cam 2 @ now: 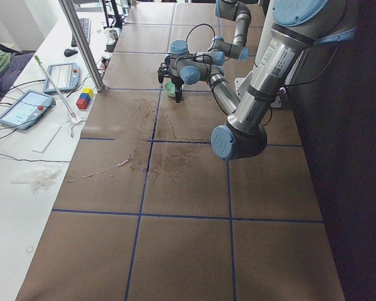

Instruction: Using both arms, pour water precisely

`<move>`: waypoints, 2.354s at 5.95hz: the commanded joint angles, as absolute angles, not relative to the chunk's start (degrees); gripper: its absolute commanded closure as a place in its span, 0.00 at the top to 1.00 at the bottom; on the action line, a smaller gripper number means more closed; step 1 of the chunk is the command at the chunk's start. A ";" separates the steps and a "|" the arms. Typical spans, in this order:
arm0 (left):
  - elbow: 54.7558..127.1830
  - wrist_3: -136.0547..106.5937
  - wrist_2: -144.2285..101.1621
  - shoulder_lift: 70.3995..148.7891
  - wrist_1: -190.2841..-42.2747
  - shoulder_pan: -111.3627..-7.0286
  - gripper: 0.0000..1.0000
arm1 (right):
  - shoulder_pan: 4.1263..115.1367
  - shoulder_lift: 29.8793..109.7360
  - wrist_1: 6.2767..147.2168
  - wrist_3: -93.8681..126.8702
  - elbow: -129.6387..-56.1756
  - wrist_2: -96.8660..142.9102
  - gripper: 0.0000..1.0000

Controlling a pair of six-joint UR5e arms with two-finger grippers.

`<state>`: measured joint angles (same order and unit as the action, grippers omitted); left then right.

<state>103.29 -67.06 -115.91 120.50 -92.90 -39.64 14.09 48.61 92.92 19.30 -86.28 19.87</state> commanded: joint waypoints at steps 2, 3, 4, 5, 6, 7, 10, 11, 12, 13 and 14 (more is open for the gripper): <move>103.36 -67.06 -115.93 120.50 -92.90 -39.64 1.00 | 14.06 47.90 93.16 12.41 -82.72 16.54 0.00; 103.45 -67.06 -115.93 120.50 -92.90 -39.81 1.00 | 14.06 47.29 93.25 11.44 -81.14 15.57 0.00; 103.71 -66.97 -115.93 120.50 -92.90 -39.90 1.00 | 14.06 47.29 93.25 7.77 -81.04 15.38 0.00; 103.80 -67.06 -116.45 120.41 -92.81 -39.99 1.00 | 13.89 47.29 93.16 7.13 -81.04 15.38 0.00; 103.97 -67.06 -117.50 119.89 -92.81 -40.08 1.00 | 13.71 47.29 93.16 7.12 -81.04 15.29 0.00; 104.06 -67.06 -117.51 119.80 -92.81 -40.08 1.00 | 13.54 47.37 93.25 6.95 -80.95 14.42 0.00; 104.06 -67.06 -117.51 119.79 -92.81 -40.08 1.00 | 13.54 47.29 93.25 5.98 -80.95 14.06 0.00; 104.06 -66.97 -117.51 119.79 -92.81 -40.08 1.00 | 13.54 47.29 93.25 5.98 -80.95 14.06 0.00; 104.06 -67.06 -117.51 119.79 -92.81 -40.08 1.00 | 13.54 47.29 93.16 6.06 -80.95 14.06 0.00; 104.15 -67.06 -117.51 119.79 -92.81 -40.08 1.00 | 13.54 47.29 93.16 5.98 -80.95 13.98 0.00; 104.15 -66.97 -117.51 119.79 -92.81 -40.08 1.00 | 13.54 47.29 93.25 5.98 -80.86 13.97 0.00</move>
